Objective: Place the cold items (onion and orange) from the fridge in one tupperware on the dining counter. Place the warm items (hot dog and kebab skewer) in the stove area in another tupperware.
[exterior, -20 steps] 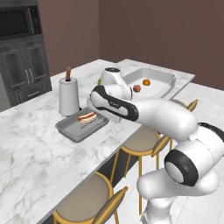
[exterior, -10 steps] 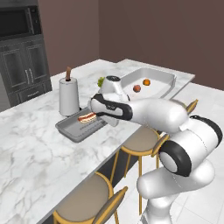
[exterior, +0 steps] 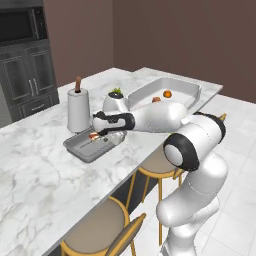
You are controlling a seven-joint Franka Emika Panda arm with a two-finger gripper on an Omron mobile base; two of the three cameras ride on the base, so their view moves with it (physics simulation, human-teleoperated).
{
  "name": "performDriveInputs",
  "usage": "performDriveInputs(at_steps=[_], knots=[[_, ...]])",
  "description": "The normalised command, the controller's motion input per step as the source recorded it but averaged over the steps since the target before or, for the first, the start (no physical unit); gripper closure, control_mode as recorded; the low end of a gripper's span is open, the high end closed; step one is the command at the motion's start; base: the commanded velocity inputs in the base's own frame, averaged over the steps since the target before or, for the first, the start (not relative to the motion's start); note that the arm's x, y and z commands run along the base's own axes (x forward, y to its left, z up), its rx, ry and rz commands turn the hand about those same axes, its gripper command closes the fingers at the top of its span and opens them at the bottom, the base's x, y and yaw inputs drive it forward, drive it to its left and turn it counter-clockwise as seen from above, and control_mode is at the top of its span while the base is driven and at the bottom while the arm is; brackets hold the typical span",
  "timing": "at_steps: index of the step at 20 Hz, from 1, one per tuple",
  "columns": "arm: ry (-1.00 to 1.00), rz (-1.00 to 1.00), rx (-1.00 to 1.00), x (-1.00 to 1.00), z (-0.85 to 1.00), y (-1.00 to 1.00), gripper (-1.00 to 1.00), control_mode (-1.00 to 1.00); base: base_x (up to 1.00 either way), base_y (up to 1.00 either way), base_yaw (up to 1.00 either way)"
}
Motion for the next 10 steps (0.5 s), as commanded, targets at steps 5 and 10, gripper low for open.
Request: performDriveInputs(at_steps=[5, 10], knots=[[0.02, 0.00, 0.00, 0.57, -0.35, 0.34, 1.00, -1.00, 0.00, 0.00, 0.00], [0.04, 0.00, 0.00, 0.60, -0.38, 0.08, 1.00, -1.00, 0.00, 0.00, 0.00]])
